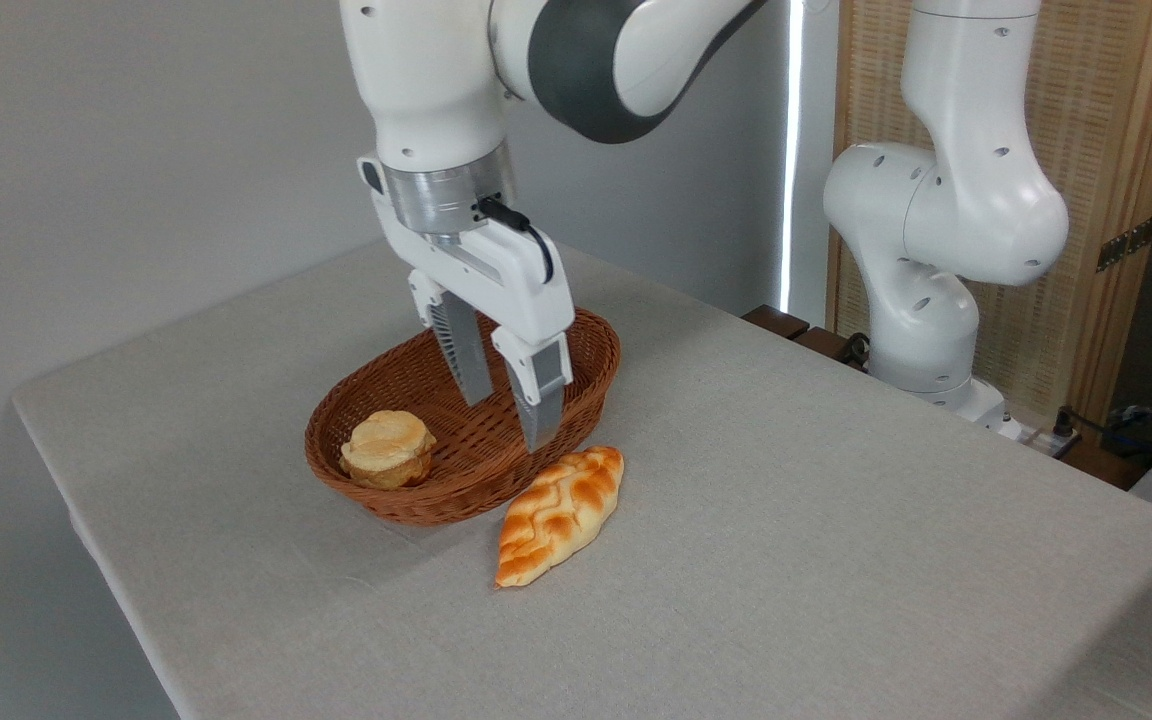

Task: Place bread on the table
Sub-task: 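Move the open gripper over the round bun in the wicker basket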

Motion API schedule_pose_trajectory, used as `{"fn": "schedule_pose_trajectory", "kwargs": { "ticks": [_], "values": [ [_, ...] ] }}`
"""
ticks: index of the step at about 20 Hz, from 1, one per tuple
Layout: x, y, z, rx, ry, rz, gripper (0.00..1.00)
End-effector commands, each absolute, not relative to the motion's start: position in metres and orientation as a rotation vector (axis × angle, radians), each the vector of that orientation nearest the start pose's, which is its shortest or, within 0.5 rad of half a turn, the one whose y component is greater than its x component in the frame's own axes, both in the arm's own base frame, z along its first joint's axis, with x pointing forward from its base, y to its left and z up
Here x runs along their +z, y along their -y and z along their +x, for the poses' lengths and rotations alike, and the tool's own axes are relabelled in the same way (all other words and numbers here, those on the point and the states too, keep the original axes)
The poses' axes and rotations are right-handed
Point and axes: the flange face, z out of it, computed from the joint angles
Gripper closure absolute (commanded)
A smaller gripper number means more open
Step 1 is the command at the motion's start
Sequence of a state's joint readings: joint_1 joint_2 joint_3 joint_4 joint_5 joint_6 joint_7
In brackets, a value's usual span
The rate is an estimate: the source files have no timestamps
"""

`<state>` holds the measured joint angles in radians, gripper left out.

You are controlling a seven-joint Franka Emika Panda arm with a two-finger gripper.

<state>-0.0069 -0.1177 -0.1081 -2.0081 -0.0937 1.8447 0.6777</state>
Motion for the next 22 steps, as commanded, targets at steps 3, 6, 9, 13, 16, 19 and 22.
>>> {"fn": "schedule_pose_trajectory", "kwargs": {
  "ticks": [3, 6, 9, 13, 16, 19, 22],
  "values": [
    [0.495, 0.107, 0.526, -0.067, -1.034, -3.057, 0.0],
    [0.491, 0.123, 0.528, -0.092, -0.988, -3.07, 0.0],
    [0.491, 0.139, 0.532, -0.169, -0.929, -3.082, 0.0],
    [0.487, 0.154, 0.535, -0.219, -0.9, -3.091, 0.0],
    [0.485, 0.163, 0.534, -0.229, -0.906, -3.09, 0.0],
    [0.48, 0.176, 0.535, -0.243, -0.883, -3.103, 0.0],
    [0.473, 0.178, 0.537, -0.241, -0.882, -3.107, 0.0]
  ]
}}
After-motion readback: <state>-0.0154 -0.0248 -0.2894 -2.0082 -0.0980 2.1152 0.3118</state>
